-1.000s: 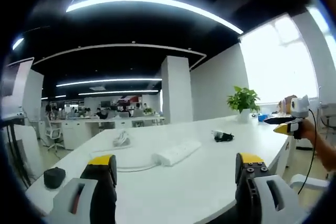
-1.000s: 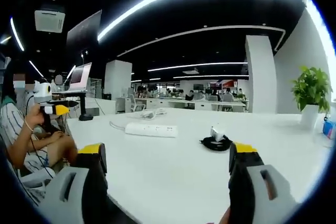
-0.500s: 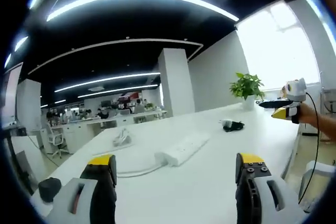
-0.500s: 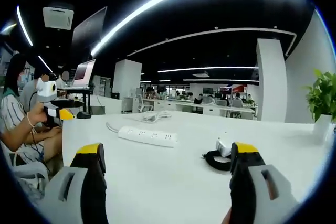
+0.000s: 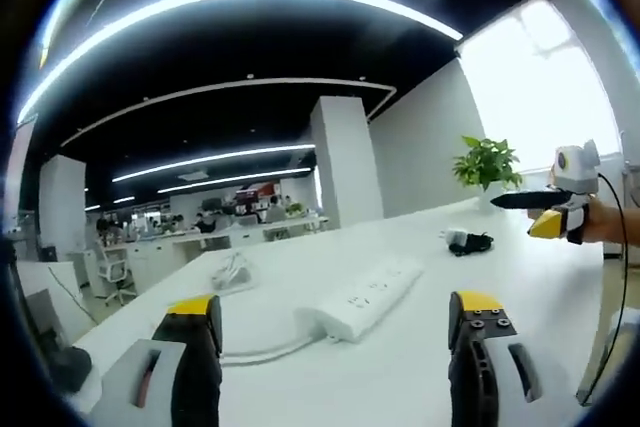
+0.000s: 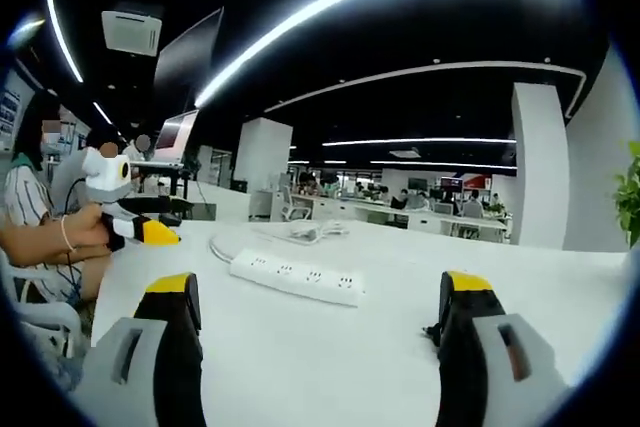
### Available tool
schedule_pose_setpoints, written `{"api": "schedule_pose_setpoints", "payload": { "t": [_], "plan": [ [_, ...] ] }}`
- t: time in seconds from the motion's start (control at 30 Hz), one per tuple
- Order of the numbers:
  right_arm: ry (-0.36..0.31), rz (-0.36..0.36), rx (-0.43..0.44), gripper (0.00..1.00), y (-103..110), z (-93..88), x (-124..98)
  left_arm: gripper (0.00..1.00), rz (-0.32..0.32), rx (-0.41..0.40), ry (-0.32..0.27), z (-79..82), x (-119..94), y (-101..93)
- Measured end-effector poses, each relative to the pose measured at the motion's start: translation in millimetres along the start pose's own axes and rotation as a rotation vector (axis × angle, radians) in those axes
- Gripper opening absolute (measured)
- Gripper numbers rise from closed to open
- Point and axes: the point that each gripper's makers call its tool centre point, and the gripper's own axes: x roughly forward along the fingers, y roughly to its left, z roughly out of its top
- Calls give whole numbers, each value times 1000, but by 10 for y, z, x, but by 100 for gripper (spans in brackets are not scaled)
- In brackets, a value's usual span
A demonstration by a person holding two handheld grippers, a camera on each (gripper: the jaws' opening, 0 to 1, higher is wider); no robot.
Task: Straighten the power strip on the desk, plug the charger into it
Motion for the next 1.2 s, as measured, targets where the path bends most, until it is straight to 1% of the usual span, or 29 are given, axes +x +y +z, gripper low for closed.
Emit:
{"api": "schedule_pose_setpoints", "payload": {
  "t": [0.07, 0.17, 0.27, 0.43, 0.57, 0.6, 0.63, 0.67, 0.7, 0.77, 0.93, 1.0, 1.07, 1.13, 1.2],
  "plan": [
    [5, 8, 3, 100, 24, -65, 96, 97, -9, 39, 19, -34, 53, -49],
    [12, 17, 35, 100, 41, -149, 217, 97, -35, 37, 30, -49, 111, -141],
    [18, 7, 56, 100, 20, -204, 308, 97, -47, 28, 29, -59, 188, -189],
    [42, -6, 71, 100, -58, -280, 444, 96, -53, 12, 55, -133, 310, -179],
    [38, -17, 66, 100, -139, -274, 567, 95, -40, -14, 60, -150, 380, -144],
    [40, -22, 67, 99, -155, -277, 596, 95, -38, -24, 69, -159, 404, -137],
    [47, -28, 71, 99, -180, -284, 632, 95, -40, -30, 85, -175, 417, -139],
    [55, -31, 74, 99, -201, -294, 669, 95, -41, -31, 118, -213, 425, -134],
    [68, -36, 81, 98, -225, -313, 702, 95, -39, -32, 139, -232, 440, -126],
    [76, -42, 102, 98, -272, -325, 764, 95, -40, -27, 154, -240, 471, -127],
    [102, -42, 143, 95, -377, -376, 908, 94, -31, -49, 156, -222, 536, -137],
    [138, -29, 149, 94, -393, -426, 973, 93, -19, -55, 163, -224, 580, -143],
    [159, -11, 135, 92, -381, -457, 1012, 91, -11, -51, 174, -243, 616, -152],
    [180, 1, 130, 89, -360, -494, 1034, 91, -14, -44, 191, -274, 656, -176],
    [200, 19, 121, 88, -322, -531, 1065, 90, -19, -54, 196, -290, 692, -199]
  ]
}}
